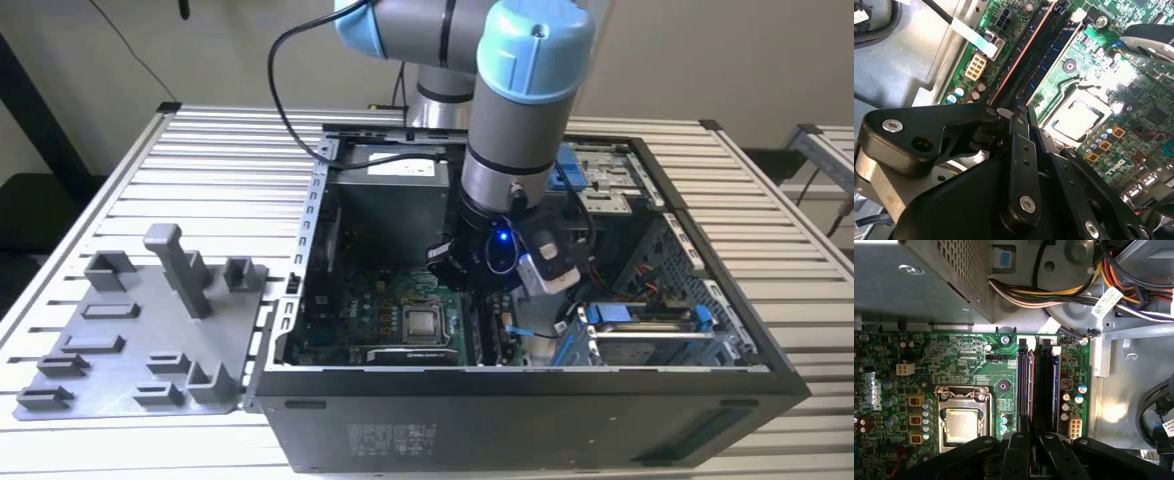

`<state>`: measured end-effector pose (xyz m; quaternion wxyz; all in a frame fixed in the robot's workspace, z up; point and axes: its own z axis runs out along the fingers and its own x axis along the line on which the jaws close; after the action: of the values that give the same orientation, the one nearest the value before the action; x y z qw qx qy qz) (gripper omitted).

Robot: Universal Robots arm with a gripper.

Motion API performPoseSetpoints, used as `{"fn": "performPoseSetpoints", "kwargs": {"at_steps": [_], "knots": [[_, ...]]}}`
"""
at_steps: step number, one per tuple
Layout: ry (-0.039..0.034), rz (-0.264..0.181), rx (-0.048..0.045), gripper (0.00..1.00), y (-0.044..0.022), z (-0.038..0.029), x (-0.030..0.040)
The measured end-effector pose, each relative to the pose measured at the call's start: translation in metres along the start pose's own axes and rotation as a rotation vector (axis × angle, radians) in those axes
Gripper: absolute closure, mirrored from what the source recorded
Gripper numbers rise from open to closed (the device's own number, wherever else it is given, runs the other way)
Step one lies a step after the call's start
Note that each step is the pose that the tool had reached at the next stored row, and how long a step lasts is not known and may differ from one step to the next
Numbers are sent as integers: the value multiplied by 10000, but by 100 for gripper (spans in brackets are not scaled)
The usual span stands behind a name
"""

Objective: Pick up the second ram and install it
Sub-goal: 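Insert the second ram into the second slot, then press down the second ram until it locks into place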

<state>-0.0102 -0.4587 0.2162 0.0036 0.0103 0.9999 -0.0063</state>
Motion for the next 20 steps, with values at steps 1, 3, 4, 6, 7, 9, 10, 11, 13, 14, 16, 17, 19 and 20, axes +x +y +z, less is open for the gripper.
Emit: {"fn": "performPoseSetpoints", "kwargs": {"at_steps": [1, 3, 4, 6, 7, 9, 10, 11, 13, 14, 16, 17, 19, 20], "knots": [[1, 9, -1, 86, 0, 0, 0], [2, 40, 0, 86, -1, 1, 0], [2, 52, 0, 86, -2, 2, 0], [3, 76, 2, 86, -2, 8, 0], [4, 89, 5, 86, -2, 9, 0], [4, 111, 6, 86, -2, 12, 0], [4, 129, 4, 86, -2, 14, 0], [4, 163, 3, 86, -2, 16, 0], [7, 283, 5, 86, -2, 20, 0], [8, 330, 6, 86, -2, 23, 0], [11, 383, 10, 86, -2, 25, 0], [11, 385, 9, 86, -2, 25, 0], [10, 389, 7, 86, -2, 24, 0], [9, 390, 7, 86, -2, 24, 0]]}}
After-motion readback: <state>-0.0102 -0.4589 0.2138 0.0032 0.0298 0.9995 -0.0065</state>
